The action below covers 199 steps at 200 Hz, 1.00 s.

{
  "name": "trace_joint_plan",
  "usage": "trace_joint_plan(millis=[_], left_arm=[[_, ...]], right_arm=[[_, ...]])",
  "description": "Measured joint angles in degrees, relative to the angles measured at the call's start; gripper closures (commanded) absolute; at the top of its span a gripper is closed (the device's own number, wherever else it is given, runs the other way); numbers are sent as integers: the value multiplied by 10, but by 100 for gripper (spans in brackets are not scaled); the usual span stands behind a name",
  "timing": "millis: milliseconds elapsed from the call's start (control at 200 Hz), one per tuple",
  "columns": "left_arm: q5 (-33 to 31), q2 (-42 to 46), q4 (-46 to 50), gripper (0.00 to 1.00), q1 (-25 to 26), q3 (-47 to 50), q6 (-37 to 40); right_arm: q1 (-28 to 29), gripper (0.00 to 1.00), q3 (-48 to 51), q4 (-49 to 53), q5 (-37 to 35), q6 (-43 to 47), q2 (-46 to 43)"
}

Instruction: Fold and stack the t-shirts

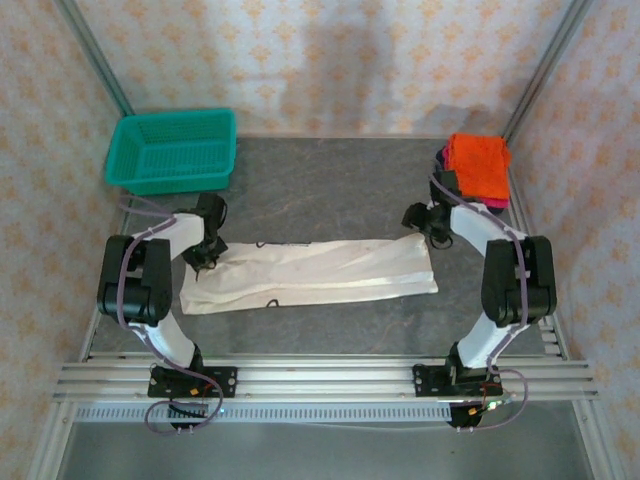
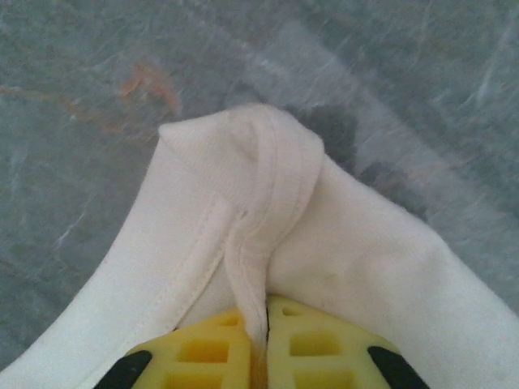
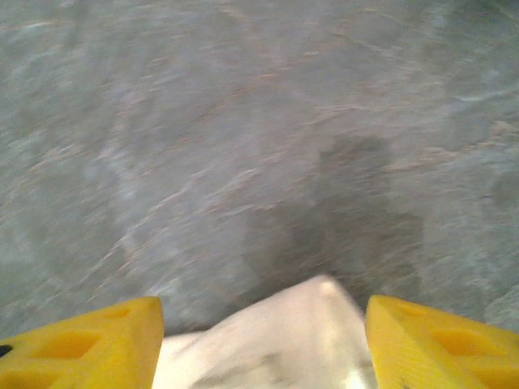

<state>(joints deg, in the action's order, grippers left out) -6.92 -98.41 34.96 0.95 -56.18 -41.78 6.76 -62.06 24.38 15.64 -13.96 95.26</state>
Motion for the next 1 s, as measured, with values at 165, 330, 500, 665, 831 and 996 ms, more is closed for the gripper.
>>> trace_joint_plan(millis=[165, 330, 500, 665, 831, 996], left_arm=[[-20, 9, 5, 20, 0, -10, 8], [-42, 91, 31, 0, 0, -5, -1], [-44, 232, 42, 7, 13, 46, -30], [-15, 293, 37, 29, 68, 111, -81], [9, 309, 3, 48, 103, 194, -154], [21, 311, -23, 63, 103, 233, -196]], right_arm=[[90, 31, -16, 0, -45, 39, -25], [175, 32, -55, -4, -59, 50, 17], [228, 38, -67, -13, -47, 39, 73], [231, 48, -66, -18, -30, 20, 95], [231, 58, -65, -25, -10, 13, 105], [229, 64, -61, -27, -6, 12, 112]])
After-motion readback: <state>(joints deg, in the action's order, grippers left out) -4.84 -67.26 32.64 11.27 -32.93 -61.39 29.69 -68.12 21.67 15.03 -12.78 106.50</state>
